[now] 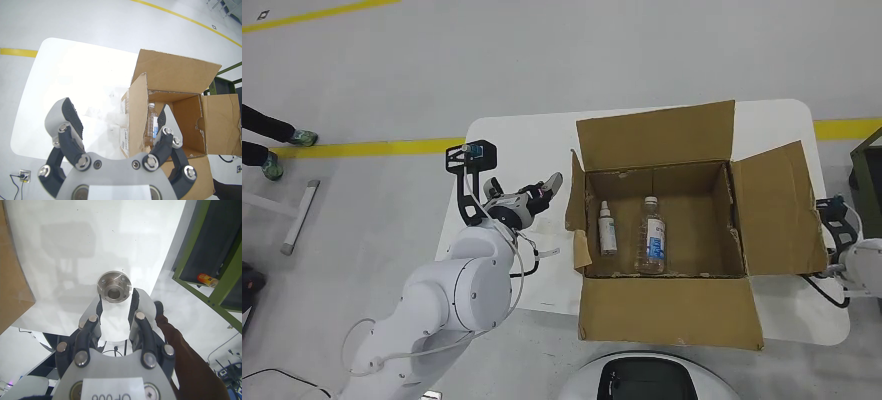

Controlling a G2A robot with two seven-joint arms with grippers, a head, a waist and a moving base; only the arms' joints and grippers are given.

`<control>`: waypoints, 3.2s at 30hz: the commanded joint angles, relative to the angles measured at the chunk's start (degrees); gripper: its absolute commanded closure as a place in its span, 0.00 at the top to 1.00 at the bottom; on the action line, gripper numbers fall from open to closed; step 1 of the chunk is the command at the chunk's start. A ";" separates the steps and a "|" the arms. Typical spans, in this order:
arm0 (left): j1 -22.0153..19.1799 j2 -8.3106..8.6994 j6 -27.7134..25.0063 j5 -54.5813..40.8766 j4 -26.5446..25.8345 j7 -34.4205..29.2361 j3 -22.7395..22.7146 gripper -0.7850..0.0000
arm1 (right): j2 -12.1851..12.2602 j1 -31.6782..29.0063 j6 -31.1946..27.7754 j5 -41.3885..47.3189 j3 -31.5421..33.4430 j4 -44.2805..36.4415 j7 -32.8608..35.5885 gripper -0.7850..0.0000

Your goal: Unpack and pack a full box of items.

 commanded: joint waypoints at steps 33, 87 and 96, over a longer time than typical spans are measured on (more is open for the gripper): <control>0.00 0.00 0.00 0.00 0.00 0.00 0.00 1.00 | -0.18 3.54 1.17 1.69 -1.75 3.45 -1.28 0.00; 0.00 0.00 0.00 0.00 0.00 0.00 0.00 1.00 | -4.31 29.31 13.65 7.99 -38.07 4.29 -11.54 0.33; 0.00 0.00 0.00 0.00 0.00 0.00 0.00 1.00 | -3.77 27.12 13.66 9.68 -31.12 -3.17 -14.16 0.30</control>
